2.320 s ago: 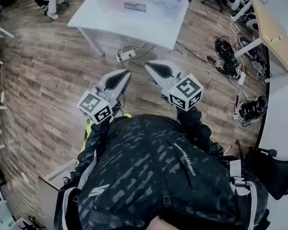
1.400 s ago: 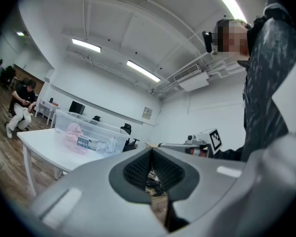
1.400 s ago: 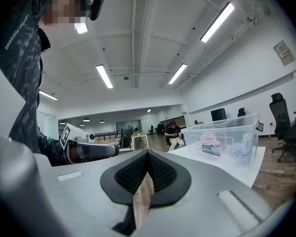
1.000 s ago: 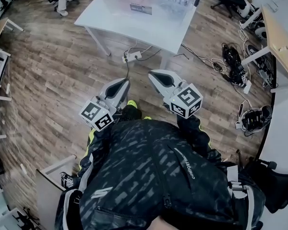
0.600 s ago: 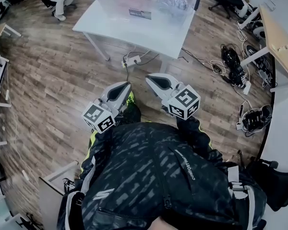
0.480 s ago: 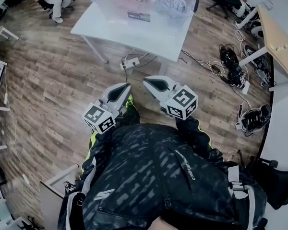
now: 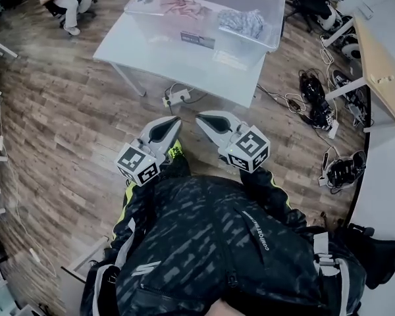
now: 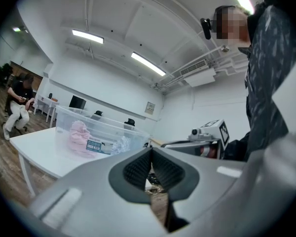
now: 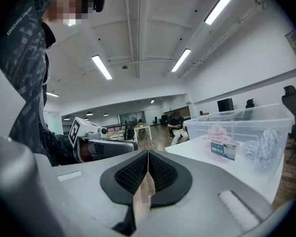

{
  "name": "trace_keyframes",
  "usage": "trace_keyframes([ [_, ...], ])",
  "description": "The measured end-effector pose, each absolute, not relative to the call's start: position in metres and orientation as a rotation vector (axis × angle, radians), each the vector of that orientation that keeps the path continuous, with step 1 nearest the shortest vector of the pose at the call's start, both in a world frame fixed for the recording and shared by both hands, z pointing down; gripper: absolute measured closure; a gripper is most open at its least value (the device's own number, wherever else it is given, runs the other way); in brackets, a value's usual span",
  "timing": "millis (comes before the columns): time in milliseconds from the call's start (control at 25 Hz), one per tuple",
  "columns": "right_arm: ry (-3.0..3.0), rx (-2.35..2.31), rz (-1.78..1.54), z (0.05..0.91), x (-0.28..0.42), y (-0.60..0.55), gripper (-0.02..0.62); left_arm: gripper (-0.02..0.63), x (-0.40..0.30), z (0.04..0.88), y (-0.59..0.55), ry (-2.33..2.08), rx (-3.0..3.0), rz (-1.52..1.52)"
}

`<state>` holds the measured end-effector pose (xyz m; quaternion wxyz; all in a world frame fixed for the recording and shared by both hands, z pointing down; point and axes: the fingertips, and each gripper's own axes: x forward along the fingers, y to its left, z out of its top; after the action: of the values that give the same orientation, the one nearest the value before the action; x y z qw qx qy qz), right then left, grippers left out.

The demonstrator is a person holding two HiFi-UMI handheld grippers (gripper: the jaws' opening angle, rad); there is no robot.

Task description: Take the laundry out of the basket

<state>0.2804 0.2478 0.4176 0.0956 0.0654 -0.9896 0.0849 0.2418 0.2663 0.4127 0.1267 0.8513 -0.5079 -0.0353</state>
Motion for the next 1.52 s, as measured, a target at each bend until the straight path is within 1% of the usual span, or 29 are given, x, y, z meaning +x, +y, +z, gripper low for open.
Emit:
trace_keyframes([
  [560,-2.897,0.306,0.275,0.412,0.189,0.146,0.577,0.598,0.173,0.403,0.155,-1.285,2.552,-0.122],
  [720,-2.895,0.324,0.272,0.41,0.161,0.122,0.574,0.598,0.145,0.402,0.133,-1.279,2.576,-0.093],
  [960,-2.891,0.335,0.264,0.408,0.123,0.098,0.571,0.598,0.103,0.404,0.114,-1.278,2.561,-0.127],
  [1200,-2.887,0.335,0.236,0.4,0.1,0.08,0.568,0.598,0.069,0.399,0.098,-1.3,2.56,-0.135],
  [1520,-2.896,0.35,0.162,0.38,0.087,0.048,0.568,0.598,0.041,0.38,0.067,-1.346,2.581,-0.148],
])
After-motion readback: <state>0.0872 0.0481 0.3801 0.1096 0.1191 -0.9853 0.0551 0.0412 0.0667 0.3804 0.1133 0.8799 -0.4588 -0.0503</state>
